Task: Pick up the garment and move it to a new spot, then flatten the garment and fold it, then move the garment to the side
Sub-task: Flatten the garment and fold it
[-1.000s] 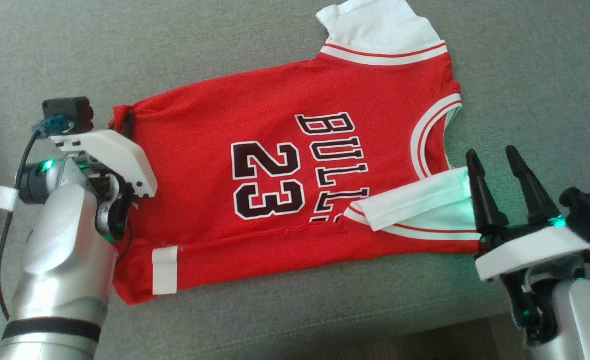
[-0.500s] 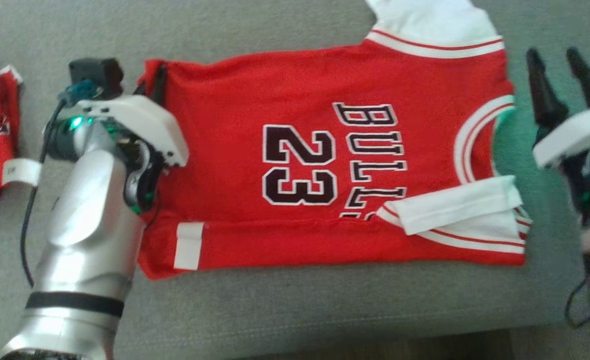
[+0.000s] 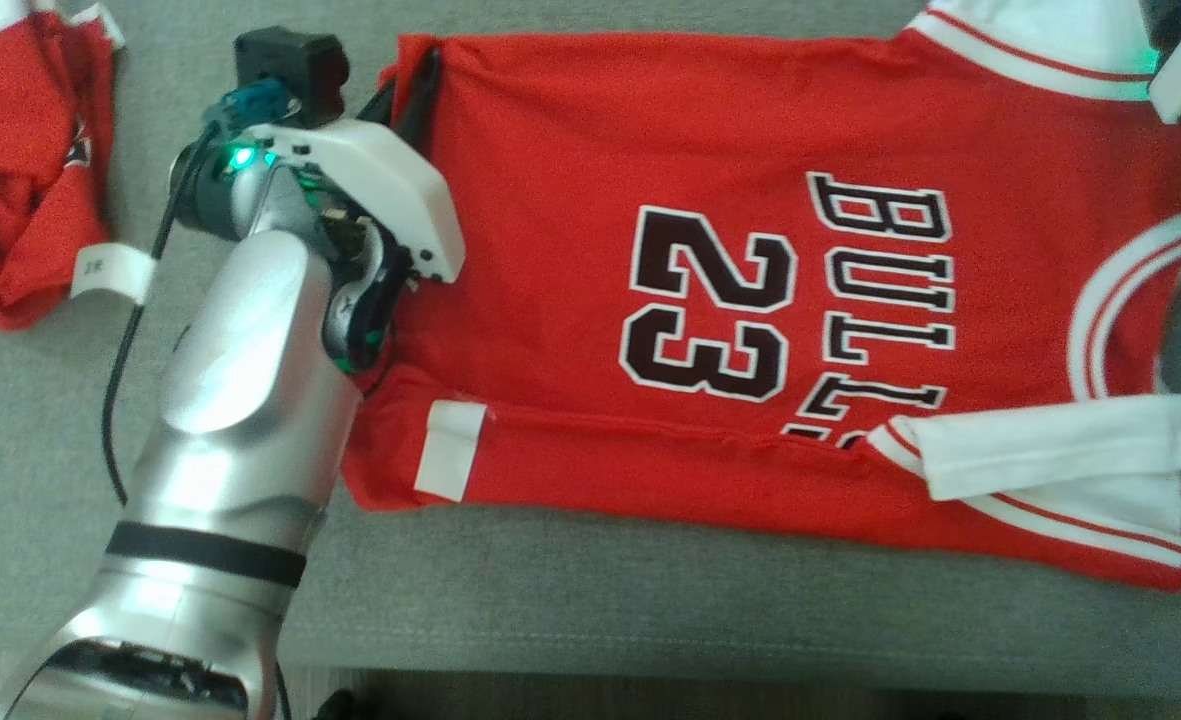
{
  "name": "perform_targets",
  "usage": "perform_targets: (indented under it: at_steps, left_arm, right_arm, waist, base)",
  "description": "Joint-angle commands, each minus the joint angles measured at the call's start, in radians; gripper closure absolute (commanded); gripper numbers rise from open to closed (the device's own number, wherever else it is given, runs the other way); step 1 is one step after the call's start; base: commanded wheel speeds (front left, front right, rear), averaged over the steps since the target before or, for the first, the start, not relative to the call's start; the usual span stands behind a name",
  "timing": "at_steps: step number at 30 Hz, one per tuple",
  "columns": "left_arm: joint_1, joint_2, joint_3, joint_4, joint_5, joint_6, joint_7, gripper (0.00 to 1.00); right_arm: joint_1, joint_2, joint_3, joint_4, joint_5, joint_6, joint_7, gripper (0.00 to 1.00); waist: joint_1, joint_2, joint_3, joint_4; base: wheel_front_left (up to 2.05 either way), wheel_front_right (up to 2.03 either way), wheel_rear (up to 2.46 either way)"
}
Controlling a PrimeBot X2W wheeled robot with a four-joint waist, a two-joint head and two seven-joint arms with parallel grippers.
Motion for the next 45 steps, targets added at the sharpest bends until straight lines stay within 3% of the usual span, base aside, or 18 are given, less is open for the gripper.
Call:
perform_targets:
  at_steps: [1,9,10,11,19,31,37,45]
  left_arm:
    - [-0.031,0.020,0.013,-0.021,-0.005,-0.002,-0.007,1.00]
    - [-0.048,0.010,-0.019,0.013,-0.026,0.000,-0.015,1.00]
    - [-0.048,0.010,-0.020,0.019,-0.029,0.000,-0.014,1.00]
    - [-0.048,0.009,-0.022,0.023,-0.032,0.001,-0.014,1.00]
    - [-0.035,0.026,-0.016,0.045,-0.038,0.012,-0.043,1.00]
    - [0.062,0.126,0.009,-0.083,-0.034,0.038,-0.110,1.00]
    - [0.156,0.180,0.018,-0.207,-0.042,0.049,-0.103,1.00]
    - [0.337,0.225,0.045,-0.328,-0.082,0.072,-0.099,1.00]
  right_arm:
    - [-0.029,-0.015,0.022,0.005,0.011,0.003,0.005,0.00]
    - [-0.113,-0.016,0.123,0.161,0.038,0.003,-0.002,0.00]
    - [-0.116,-0.014,0.137,0.171,0.049,0.003,-0.002,0.45]
    - [-0.118,-0.014,0.150,0.177,0.060,0.003,-0.006,1.00]
    - [-0.100,-0.027,0.227,0.129,0.133,0.003,-0.163,1.00]
    - [0.134,-0.106,0.301,-0.156,0.248,0.003,-0.409,1.00]
    - [0.298,-0.122,0.305,-0.279,0.259,0.003,-0.429,1.00]
    - [0.531,-0.097,0.280,-0.376,0.275,0.003,-0.404,1.00]
  waist:
    - [-0.0002,0.0000,0.021,0.024]
    - [-0.0002,0.0000,0.027,0.040]
    - [-0.0002,0.0000,0.024,0.040]
    - [-0.0002,0.0000,0.022,0.038]
    - [-0.0002,0.0000,-0.023,0.010]
    - [-0.0002,0.0000,-0.150,-0.068]
    - [-0.0002,0.0000,-0.196,-0.107]
    - [-0.0002,0.0000,-0.229,-0.141]
  base:
    - [0.00,0.00,0.00]
    - [0.00,0.00,0.00]
    - [0.00,0.00,0.00]
    - [0.00,0.00,0.00]
    - [0.00,0.00,0.00]
    - [0.00,0.00,0.00]
    - [0.00,0.00,0.00]
    - [0.00,0.00,0.00]
